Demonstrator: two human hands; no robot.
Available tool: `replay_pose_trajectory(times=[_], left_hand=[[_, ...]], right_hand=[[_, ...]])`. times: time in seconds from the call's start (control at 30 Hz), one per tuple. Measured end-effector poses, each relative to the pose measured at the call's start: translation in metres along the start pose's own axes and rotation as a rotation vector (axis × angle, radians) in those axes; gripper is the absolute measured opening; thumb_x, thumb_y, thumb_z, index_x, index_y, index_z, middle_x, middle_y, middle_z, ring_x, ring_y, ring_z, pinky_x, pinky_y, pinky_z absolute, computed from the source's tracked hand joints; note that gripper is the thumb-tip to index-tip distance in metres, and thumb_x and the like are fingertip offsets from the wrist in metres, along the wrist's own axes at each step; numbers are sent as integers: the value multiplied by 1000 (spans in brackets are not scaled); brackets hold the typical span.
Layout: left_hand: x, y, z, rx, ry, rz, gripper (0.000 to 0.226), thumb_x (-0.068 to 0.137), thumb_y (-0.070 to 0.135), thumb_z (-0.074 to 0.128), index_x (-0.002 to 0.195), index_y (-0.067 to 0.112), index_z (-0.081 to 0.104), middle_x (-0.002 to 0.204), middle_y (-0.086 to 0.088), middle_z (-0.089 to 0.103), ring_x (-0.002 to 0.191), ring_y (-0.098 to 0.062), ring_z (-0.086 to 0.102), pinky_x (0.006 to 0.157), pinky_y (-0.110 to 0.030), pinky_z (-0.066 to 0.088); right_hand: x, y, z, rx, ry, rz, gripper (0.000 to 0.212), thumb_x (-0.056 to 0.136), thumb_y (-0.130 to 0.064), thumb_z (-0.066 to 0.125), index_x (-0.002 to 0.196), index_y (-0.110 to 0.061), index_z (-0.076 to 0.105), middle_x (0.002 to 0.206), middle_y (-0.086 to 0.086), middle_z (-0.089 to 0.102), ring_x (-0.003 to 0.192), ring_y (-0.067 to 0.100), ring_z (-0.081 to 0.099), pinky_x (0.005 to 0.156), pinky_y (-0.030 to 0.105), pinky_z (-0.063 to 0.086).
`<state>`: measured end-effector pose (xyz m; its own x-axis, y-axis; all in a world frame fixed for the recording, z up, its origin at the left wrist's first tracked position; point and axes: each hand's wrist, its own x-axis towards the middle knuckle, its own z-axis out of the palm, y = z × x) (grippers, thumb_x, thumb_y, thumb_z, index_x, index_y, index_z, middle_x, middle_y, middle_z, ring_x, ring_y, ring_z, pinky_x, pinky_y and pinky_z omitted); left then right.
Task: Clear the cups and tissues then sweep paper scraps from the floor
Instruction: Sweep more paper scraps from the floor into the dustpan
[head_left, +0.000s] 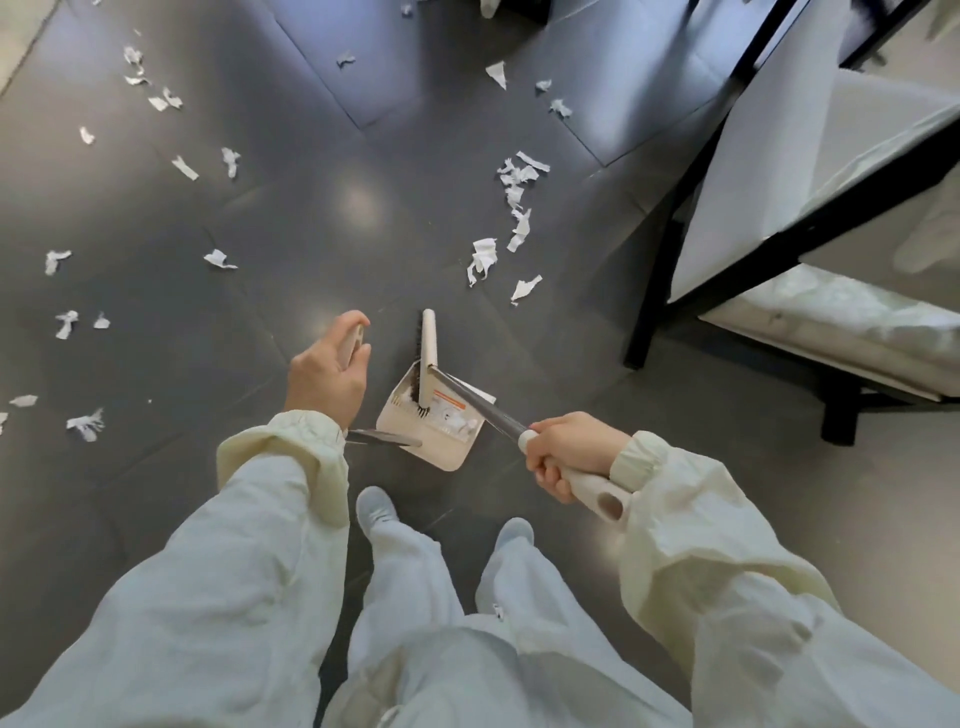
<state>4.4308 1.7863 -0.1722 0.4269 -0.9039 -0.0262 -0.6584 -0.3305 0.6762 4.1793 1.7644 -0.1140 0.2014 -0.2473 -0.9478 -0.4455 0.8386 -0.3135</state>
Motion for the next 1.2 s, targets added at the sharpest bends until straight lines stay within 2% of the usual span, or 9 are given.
replay_pose_trajectory(times=[0.1, 0.27, 0.4, 0.5, 0.6, 0.73, 0.93, 1.07, 1.2], left_hand=[[6, 7, 5, -5, 35, -21, 24, 89, 14, 59, 111, 22, 60, 83, -1, 61, 78, -29, 57, 77, -25, 40], [36, 24, 12, -47, 67, -9, 25, 89, 13, 59, 112, 21, 59, 87, 3, 62, 83, -24, 59, 78, -19, 38], [83, 38, 23, -57, 58, -6, 25, 89, 12, 58, 113, 21, 59, 94, -4, 67, 85, -27, 59, 76, -18, 36], [120, 49, 36, -55, 28, 1, 26, 89, 13, 59, 113, 23, 60, 95, -5, 67, 86, -28, 60, 78, -23, 39], [150, 60, 48, -63, -11, 10, 27, 89, 13, 59, 114, 24, 60, 97, -7, 68, 88, -31, 61, 83, -32, 45], [179, 73, 64, -63, -55, 5, 28, 89, 11, 59, 115, 23, 60, 97, -1, 67, 88, -29, 61, 84, -28, 42], [213, 101, 89, -41, -32, -41, 27, 89, 12, 59, 114, 24, 60, 85, 5, 60, 78, -25, 57, 79, -31, 45], [218, 118, 108, -31, 33, -123, 28, 90, 13, 58, 115, 24, 59, 81, 0, 59, 73, -24, 52, 71, -26, 39], [231, 123, 110, -2, 60, -119, 29, 89, 11, 60, 116, 20, 61, 88, -9, 65, 76, -29, 54, 74, -27, 39]], right_hand=[[-8, -6, -6, -89, 33, -71, 39, 84, 5, 43, 123, 0, 50, 50, 4, 41, 29, 10, 36, 35, 14, 33], [2, -48, -34, -99, 133, -167, 39, 85, 4, 43, 124, 1, 49, 52, 5, 41, 34, 11, 36, 35, 15, 33], [20, -98, -59, -60, 198, -229, 18, 87, 3, 42, 89, -11, 53, 56, 6, 40, 40, 13, 35, 36, 16, 33], [37, -130, -79, -60, 272, -251, 19, 89, 0, 40, 73, -9, 46, 56, 6, 40, 41, 14, 36, 36, 17, 32], [52, -156, -96, -92, 338, -262, 15, 89, 0, 42, 95, -4, 56, 58, 8, 43, 45, 16, 38, 39, 21, 35], [73, -178, -122, -203, 400, -206, 44, 88, 1, 43, 131, -3, 45, 58, 10, 47, 45, 19, 43, 44, 29, 40], [102, -192, -139, -440, 344, -88, 24, 92, -9, 43, 113, -2, 51, 77, 10, 49, 60, 23, 42, 80, 38, 46], [93, -201, -136, -296, 156, -32, 22, 92, -3, 41, 110, -6, 54, 66, 8, 46, 52, 17, 45, 47, 24, 41], [67, -226, -160, -48, 23, 42, 12, 89, 2, 42, 91, -9, 48, 56, 5, 40, 30, 8, 38, 37, 12, 33]])
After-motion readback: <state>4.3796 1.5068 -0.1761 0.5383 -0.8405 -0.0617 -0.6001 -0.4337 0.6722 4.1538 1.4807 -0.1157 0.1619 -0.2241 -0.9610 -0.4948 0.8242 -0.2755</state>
